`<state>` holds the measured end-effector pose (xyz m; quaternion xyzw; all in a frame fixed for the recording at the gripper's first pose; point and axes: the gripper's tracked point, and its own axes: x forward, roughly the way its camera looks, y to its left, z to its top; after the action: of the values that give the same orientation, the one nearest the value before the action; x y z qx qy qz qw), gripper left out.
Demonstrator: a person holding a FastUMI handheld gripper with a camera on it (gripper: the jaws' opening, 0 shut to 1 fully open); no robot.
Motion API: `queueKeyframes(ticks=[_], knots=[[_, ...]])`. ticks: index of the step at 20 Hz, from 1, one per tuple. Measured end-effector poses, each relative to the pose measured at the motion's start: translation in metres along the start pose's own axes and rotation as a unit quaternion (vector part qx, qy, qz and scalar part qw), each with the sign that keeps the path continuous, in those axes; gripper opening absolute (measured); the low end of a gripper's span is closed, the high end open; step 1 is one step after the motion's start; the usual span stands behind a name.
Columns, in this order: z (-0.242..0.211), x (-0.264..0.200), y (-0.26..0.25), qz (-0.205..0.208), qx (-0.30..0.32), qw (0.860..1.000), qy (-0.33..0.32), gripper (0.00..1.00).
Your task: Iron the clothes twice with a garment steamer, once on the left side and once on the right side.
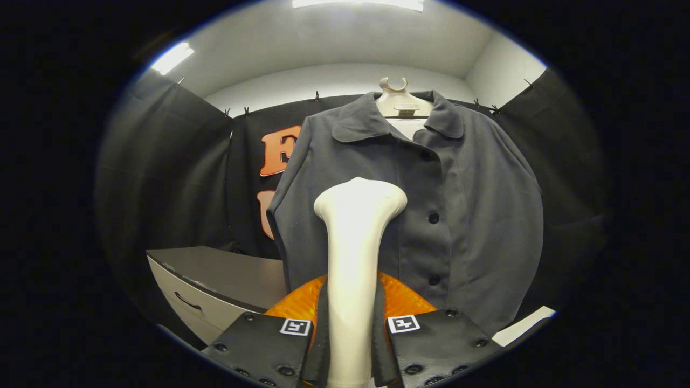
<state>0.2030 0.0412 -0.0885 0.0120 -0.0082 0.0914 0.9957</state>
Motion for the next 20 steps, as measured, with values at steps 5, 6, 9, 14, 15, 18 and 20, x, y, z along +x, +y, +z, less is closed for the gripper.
queueKeyframes(ticks=[5, 6, 9, 14, 15, 18, 20], knots=[[-0.017, -0.008, -0.001, 0.000, 0.002, 1.000, 0.015, 0.38], [-0.020, -0.010, -0.001, 0.002, 0.001, 1.000, 0.018, 0.38], [-0.031, -0.015, 0.002, 0.006, 0.001, 1.000, 0.023, 0.38], [-0.061, -0.030, 0.002, 0.011, 0.004, 0.999, 0.039, 0.38], [-0.068, -0.033, 0.001, 0.012, 0.006, 0.999, 0.044, 0.38], [-0.093, -0.042, -0.003, 0.015, 0.009, 0.998, 0.059, 0.38], [-0.107, -0.047, -0.004, 0.016, 0.007, 0.998, 0.064, 0.38]])
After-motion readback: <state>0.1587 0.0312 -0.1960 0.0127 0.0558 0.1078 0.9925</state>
